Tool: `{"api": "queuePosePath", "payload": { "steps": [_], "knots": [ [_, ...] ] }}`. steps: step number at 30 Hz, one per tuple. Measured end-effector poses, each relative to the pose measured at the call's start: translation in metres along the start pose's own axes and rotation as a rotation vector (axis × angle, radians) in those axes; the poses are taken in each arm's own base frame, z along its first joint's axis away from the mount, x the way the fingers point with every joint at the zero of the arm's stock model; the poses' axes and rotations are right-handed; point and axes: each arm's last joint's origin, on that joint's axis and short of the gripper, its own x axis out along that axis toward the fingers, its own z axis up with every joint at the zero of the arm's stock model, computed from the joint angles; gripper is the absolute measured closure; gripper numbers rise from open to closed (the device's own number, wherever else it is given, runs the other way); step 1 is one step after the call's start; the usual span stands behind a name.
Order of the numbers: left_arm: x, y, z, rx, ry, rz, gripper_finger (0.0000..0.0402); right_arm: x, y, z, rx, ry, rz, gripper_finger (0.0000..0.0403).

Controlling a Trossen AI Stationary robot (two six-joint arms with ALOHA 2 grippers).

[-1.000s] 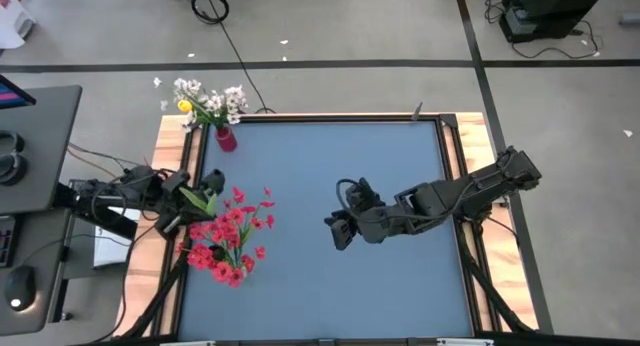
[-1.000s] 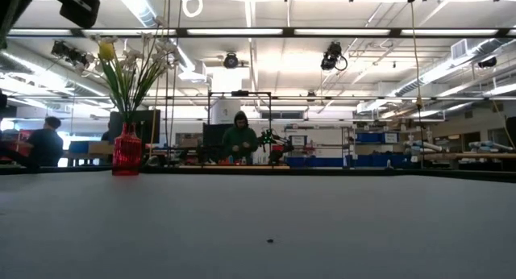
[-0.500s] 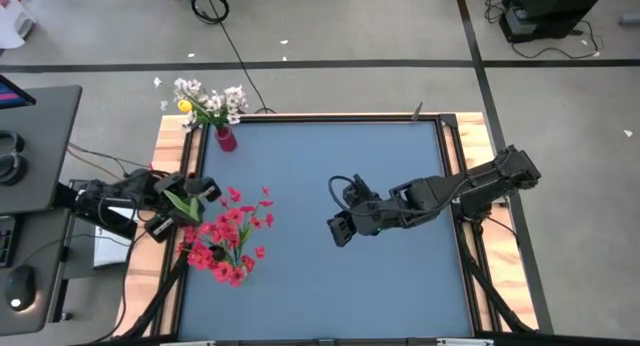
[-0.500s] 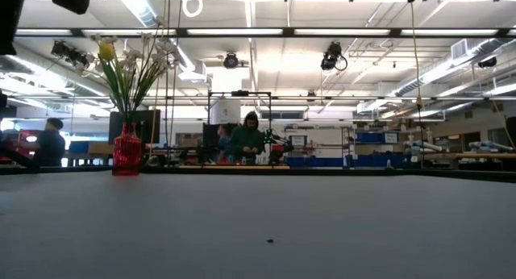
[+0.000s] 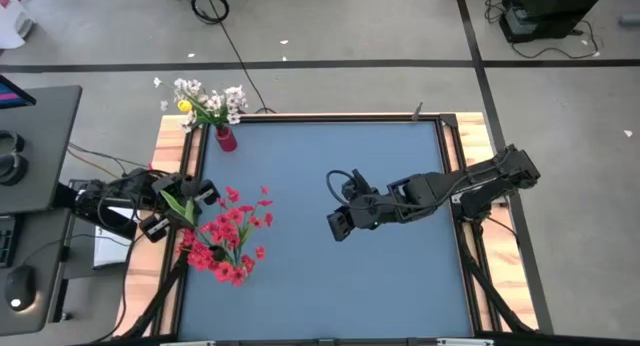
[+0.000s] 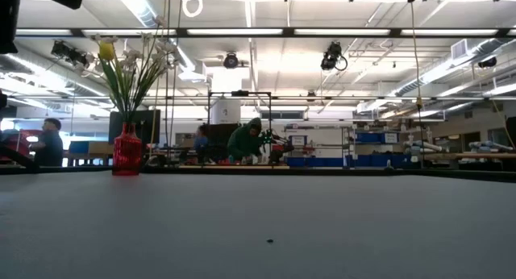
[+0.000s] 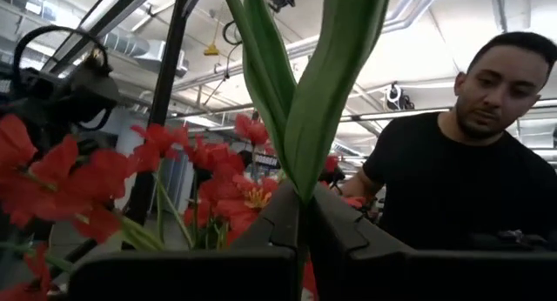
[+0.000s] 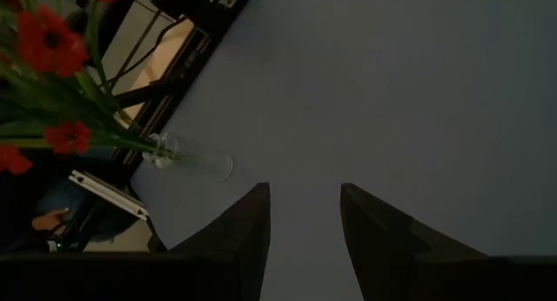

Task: Sort flowers into vase by color
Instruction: Put the black flower into the transparent vase

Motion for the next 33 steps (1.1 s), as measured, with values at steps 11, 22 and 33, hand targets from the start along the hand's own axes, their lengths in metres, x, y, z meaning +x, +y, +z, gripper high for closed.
{"api": "queuePosePath", "payload": {
  "steps": [11,22,33],
  "knots": [
    [0.0,0.0,0.001,0.019,-0.005,-0.003,0.0386,0.001,-0.001,0.003,-0.002,0.008,0.001,0.0253],
    [0.001,0.0,0.0,0.013,-0.007,0.003,0.0386,0.017,0.017,-0.007,-0.162,-0.011,0.125,0.0253],
    [0.011,0.005,-0.009,-0.048,0.038,0.017,0.0386,0.058,0.027,-0.023,-0.203,0.044,0.186,0.0249]
  ]
}}
